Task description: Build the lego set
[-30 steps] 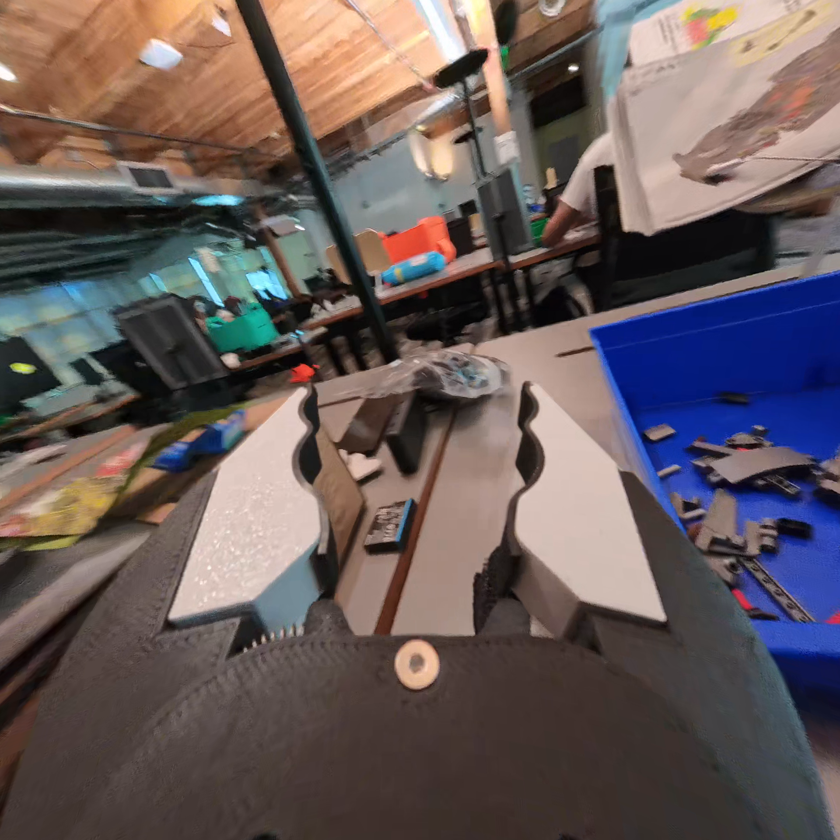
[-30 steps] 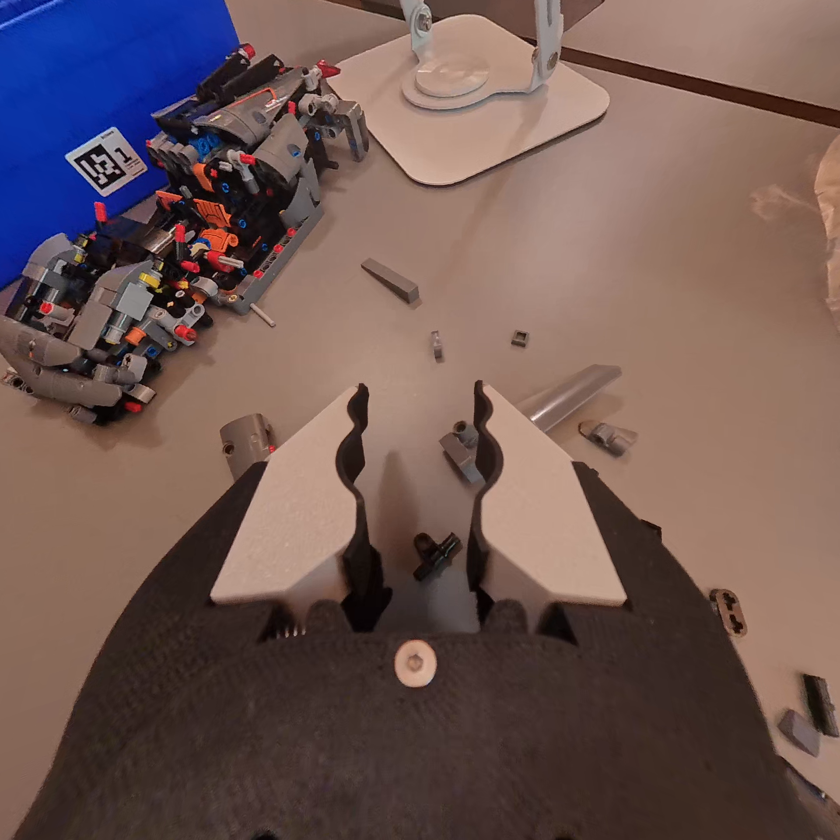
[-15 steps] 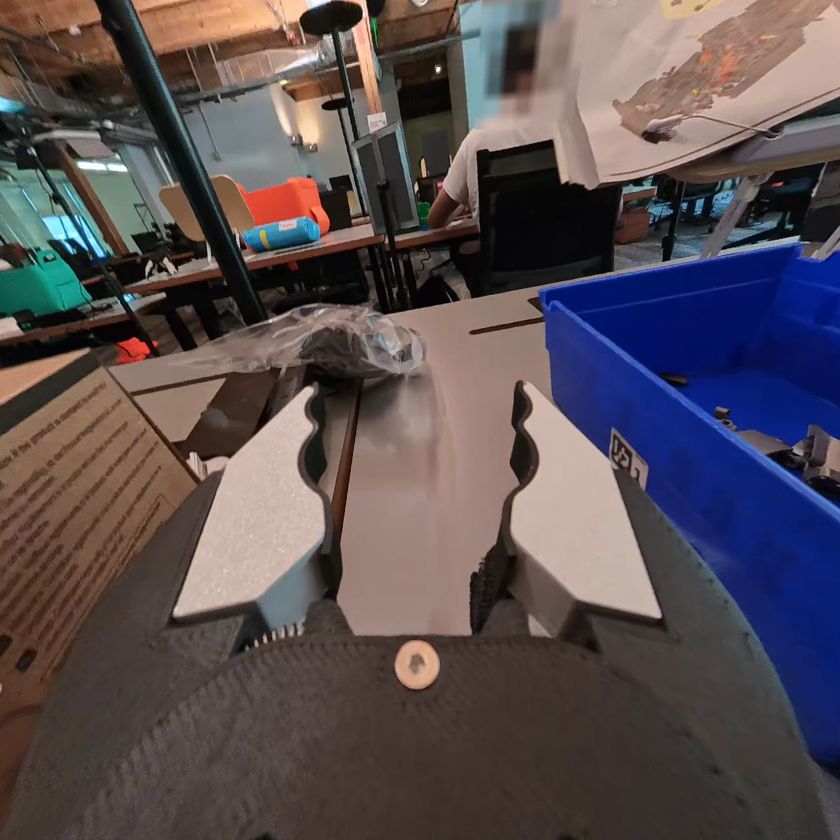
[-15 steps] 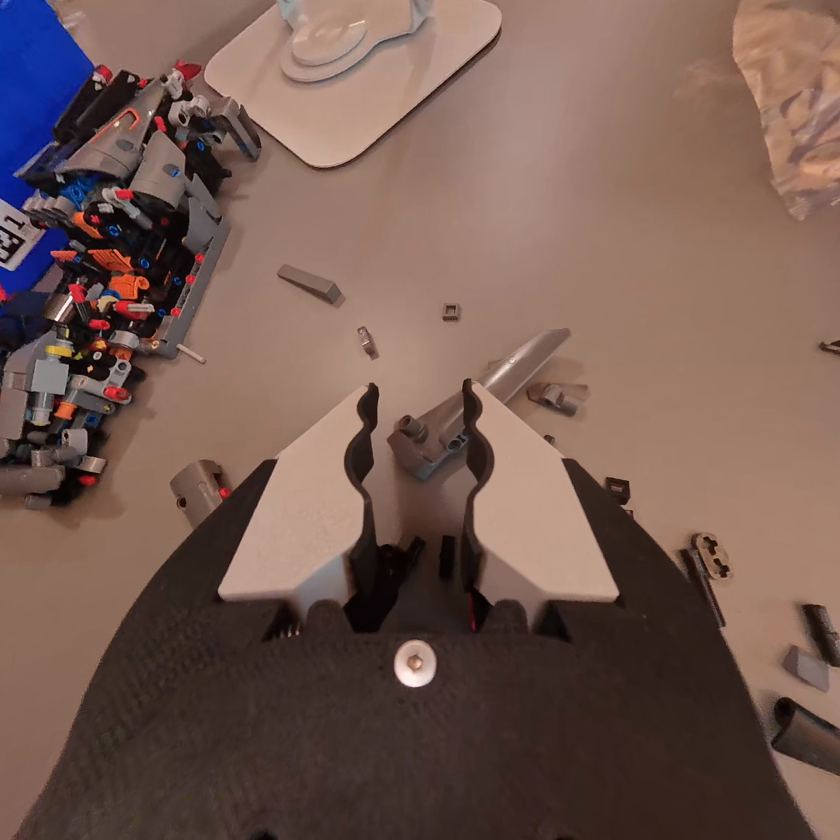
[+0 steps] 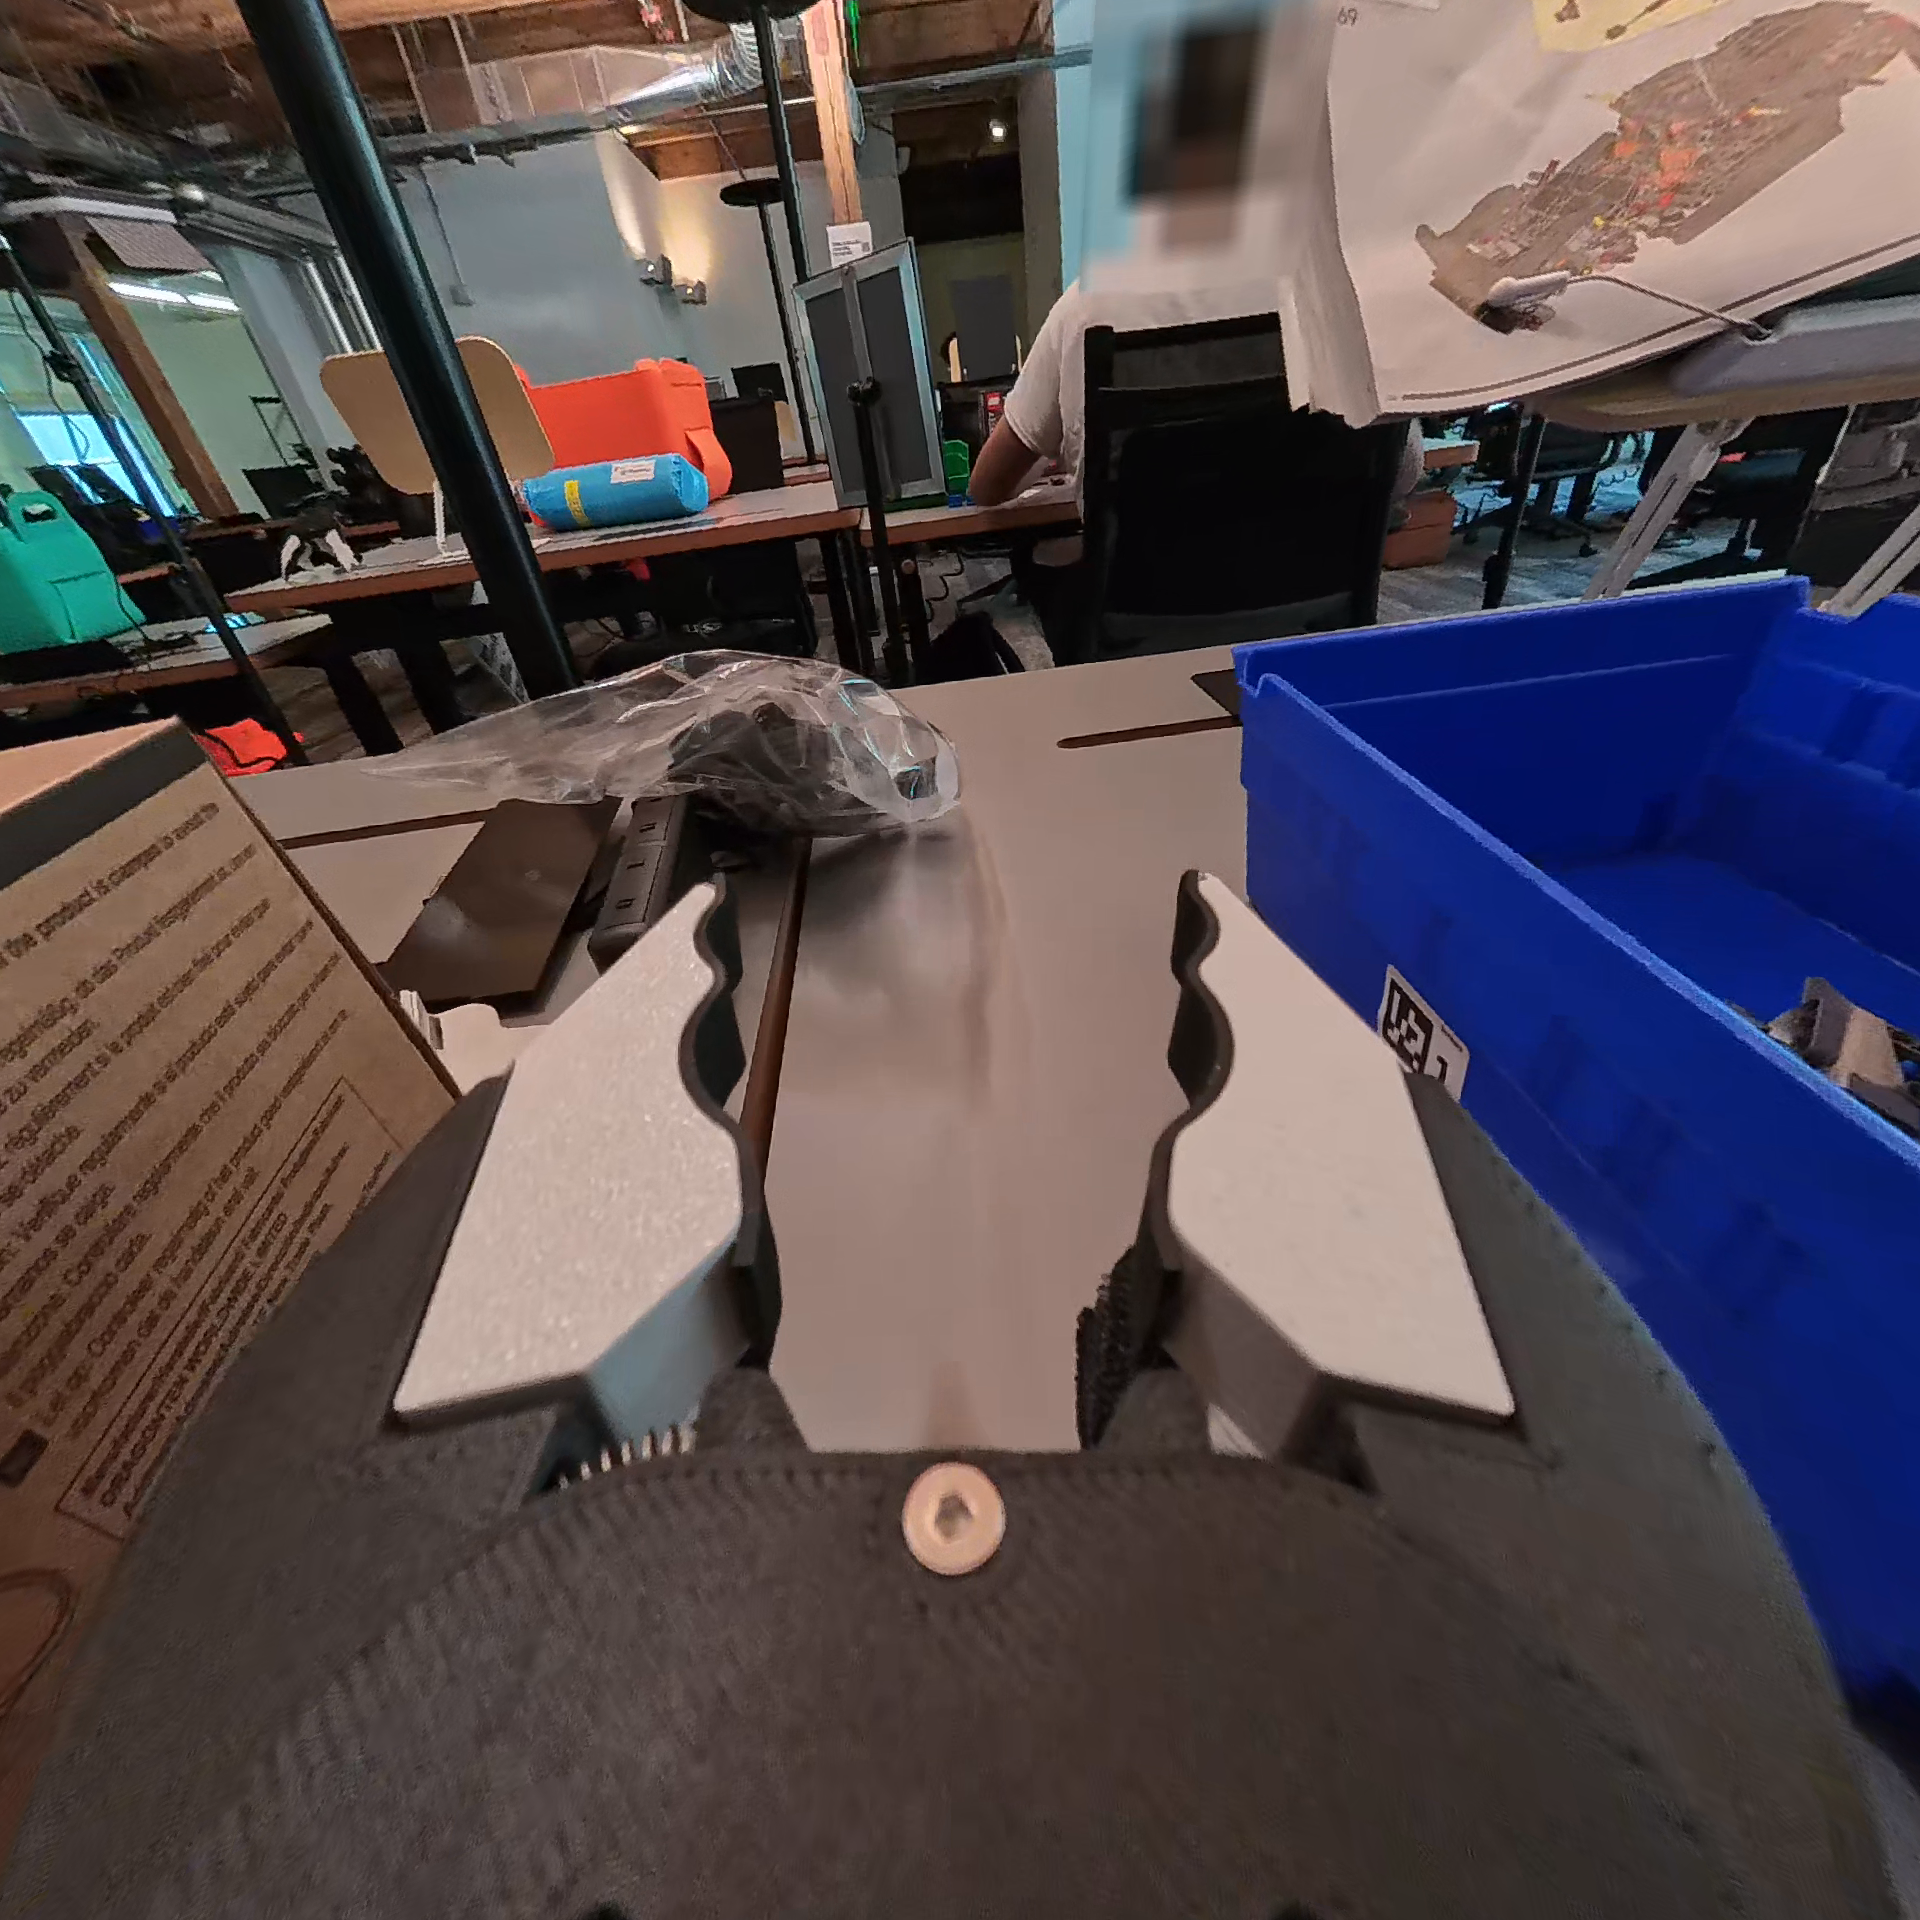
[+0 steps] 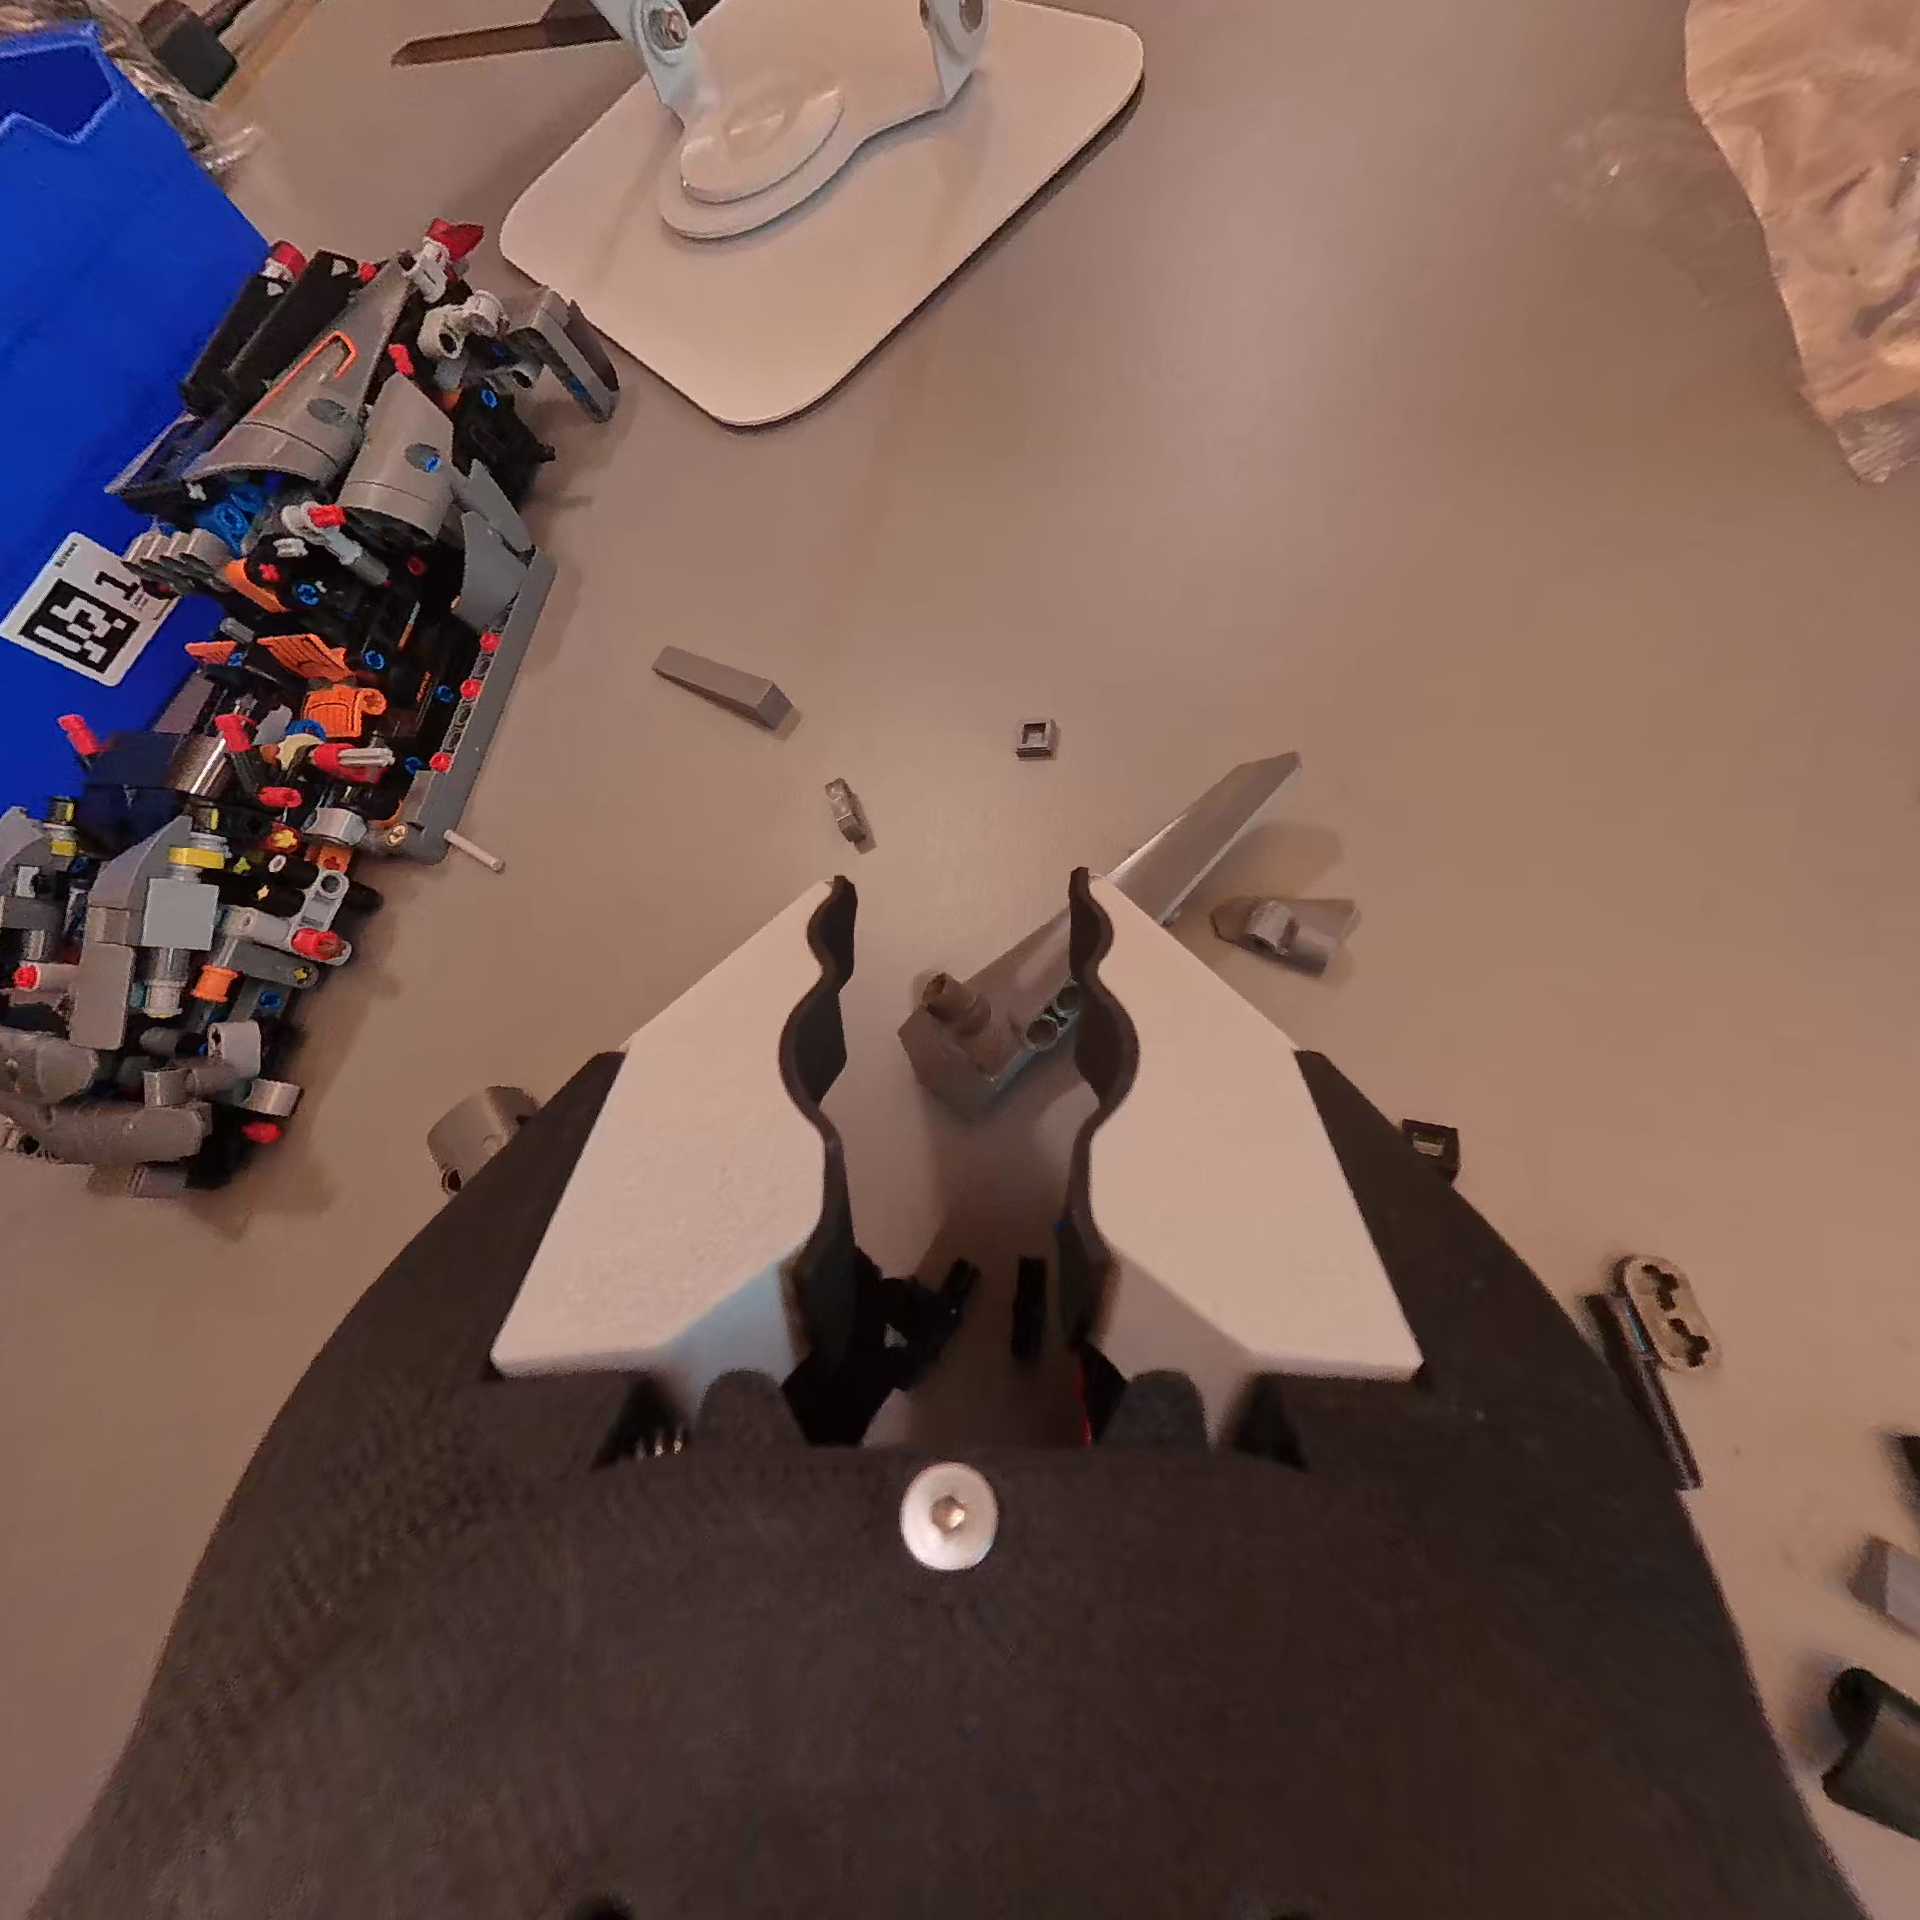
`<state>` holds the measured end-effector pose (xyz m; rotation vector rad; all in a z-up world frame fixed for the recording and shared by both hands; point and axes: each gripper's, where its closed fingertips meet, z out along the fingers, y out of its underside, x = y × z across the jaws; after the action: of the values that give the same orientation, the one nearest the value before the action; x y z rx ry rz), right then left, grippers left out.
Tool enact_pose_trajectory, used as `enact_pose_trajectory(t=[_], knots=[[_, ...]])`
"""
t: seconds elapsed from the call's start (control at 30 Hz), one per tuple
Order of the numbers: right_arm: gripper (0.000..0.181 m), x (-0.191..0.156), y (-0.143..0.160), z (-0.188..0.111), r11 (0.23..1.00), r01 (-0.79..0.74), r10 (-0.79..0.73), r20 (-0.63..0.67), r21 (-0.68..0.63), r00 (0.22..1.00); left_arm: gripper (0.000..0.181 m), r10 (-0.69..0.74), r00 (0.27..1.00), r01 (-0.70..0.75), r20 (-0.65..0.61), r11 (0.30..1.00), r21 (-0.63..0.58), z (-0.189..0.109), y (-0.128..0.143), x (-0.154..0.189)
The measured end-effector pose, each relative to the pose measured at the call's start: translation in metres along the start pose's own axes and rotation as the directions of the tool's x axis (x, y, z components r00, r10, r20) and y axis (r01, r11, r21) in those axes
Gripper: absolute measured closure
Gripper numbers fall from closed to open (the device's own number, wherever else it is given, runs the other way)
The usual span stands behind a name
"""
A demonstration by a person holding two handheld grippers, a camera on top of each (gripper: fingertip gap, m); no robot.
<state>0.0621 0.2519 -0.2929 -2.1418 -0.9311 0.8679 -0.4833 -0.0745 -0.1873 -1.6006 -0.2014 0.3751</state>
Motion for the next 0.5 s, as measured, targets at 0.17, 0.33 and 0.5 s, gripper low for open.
enact_pose_trajectory(t=[0.17, 0.33, 0.5], knots=[[0.138, -0.005, -0.003, -0.003, 1.000, 0.013, -0.014, 0.030, 0.026, 0.999, 0.101, -0.001, 1.000, 0.000, -0.016, 1.000, -0.023, 0.002, 0.004, 0.004], [0.135, -0.010, -0.008, -0.009, 0.996, 0.045, -0.048, 0.041, 0.081, 0.998, 0.103, -0.001, 0.998, 0.001, -0.056, 1.000, -0.003, 0.001, 0.000, 0.011], [0.134, -0.020, -0.012, -0.015, 0.986, 0.104, -0.112, 0.060, 0.129, 0.992, 0.102, -0.043, 0.980, 0.033, -0.196, 0.998, -0.056, 0.004, 0.002, 0.035]])
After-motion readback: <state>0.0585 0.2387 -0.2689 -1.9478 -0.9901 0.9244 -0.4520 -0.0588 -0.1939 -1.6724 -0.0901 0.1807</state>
